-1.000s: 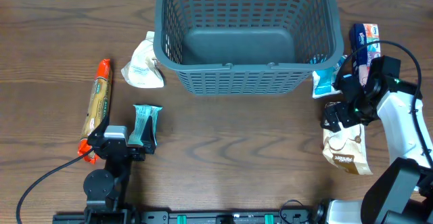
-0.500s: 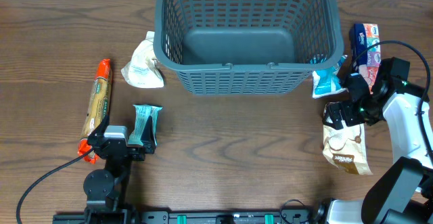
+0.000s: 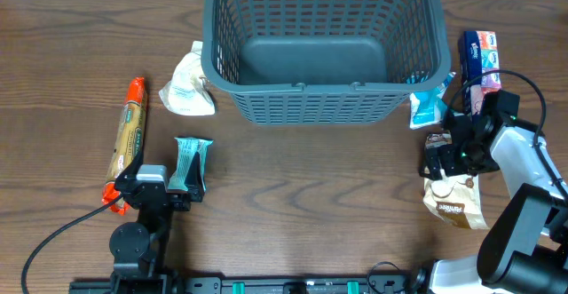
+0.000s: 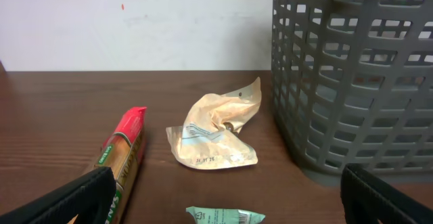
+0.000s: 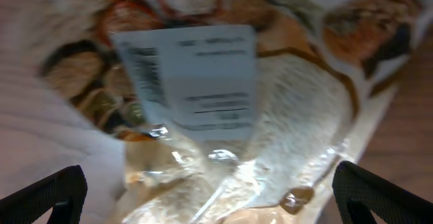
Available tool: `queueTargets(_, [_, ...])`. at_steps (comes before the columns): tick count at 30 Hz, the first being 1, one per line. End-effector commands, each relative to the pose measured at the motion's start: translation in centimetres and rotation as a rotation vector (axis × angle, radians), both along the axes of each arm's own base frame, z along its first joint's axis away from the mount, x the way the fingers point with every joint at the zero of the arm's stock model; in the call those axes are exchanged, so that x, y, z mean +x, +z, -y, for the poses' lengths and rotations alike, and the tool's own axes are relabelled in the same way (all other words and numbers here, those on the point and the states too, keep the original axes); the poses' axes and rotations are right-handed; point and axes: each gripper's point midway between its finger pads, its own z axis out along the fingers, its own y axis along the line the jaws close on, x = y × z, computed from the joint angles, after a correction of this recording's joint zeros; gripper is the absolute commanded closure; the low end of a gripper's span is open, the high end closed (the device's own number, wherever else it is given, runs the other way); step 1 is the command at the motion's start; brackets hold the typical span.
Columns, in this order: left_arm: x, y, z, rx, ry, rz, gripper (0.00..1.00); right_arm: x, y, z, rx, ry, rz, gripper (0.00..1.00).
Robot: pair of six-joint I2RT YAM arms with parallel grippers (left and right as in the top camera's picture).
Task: Pack container
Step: 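Lift the rice bag with the right gripper and carry it over the basket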
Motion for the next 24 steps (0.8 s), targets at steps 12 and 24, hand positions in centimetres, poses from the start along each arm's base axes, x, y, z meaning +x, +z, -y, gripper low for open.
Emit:
queueTargets(12, [-0.1,-1.6,0.2,0.007,-0.011,-0.044,0.01,-0.5,-1.2,0.7,-0.033,-0.094,0.001,0.01])
queueTargets(24, [-0.1,-1.6,0.2,0.007,-0.011,-0.044,0.01,-0.3,-3.0,-0.8,0.041,-0.103,0.06,0.01])
